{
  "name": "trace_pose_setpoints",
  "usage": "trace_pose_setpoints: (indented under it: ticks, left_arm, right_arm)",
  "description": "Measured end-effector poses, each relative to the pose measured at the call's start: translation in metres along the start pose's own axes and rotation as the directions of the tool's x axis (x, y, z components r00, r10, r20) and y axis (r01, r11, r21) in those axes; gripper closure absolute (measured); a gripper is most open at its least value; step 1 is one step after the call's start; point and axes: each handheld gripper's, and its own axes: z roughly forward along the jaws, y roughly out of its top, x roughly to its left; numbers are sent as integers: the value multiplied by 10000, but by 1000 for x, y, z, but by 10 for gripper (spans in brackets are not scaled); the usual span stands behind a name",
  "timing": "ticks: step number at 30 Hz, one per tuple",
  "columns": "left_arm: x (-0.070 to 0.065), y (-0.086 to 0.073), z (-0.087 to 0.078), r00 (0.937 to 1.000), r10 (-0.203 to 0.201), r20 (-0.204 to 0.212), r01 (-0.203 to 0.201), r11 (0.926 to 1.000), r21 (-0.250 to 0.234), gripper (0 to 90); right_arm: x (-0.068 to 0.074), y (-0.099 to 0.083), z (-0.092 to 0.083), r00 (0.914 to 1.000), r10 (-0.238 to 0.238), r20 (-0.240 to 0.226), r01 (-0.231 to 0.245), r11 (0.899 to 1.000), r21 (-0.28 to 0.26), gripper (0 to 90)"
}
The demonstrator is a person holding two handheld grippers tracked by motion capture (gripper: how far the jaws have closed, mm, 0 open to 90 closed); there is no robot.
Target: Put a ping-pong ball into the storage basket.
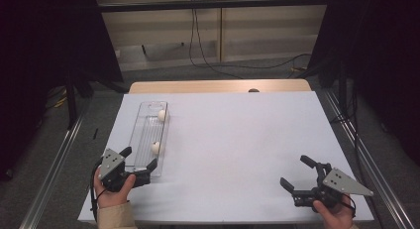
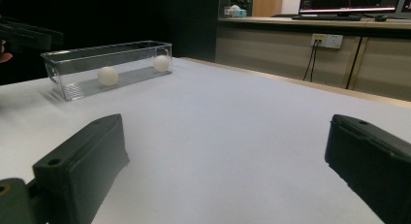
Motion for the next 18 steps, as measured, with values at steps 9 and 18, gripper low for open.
trace_pose_setpoints:
  ticks: [9, 18]
  left_arm:
    - [0, -2, 1, 10000, -30, 37, 30, 10000, -2, 28]
    - [0, -3, 1, 9999, -109, 1, 109, 9999, -3, 28]
  right_arm:
    - [0, 0, 0, 10000, -22, -26, 23, 10000, 8, 9]
    - [1, -1, 0, 10000, -60, -26, 60, 10000, 21, 9]
